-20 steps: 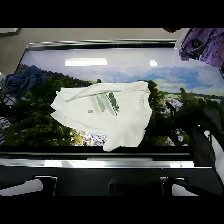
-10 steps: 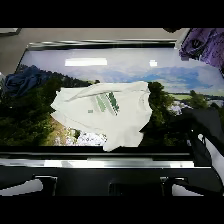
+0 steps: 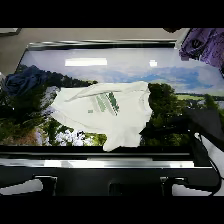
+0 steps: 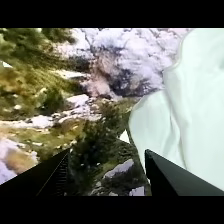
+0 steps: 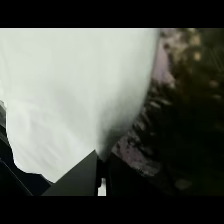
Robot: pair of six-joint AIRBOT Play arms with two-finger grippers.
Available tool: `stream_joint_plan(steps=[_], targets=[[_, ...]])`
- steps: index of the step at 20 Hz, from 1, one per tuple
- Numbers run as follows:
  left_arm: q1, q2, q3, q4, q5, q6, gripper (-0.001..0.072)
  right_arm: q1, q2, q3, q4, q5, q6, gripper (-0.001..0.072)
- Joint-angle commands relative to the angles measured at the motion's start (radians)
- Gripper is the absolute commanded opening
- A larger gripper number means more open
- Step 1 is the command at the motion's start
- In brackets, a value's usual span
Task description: Fold the clothes and pants, and hang the long-sleeved shirts on hangers.
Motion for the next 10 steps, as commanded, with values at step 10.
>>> stream_joint_plan(steps=[10], targets=[[-0.074, -0.174, -0.024, -0.198, 0.038, 0.245, 0.0529, 0.0, 0.013, 0.0, 0.005, -0.015, 0.005, 0.0029]])
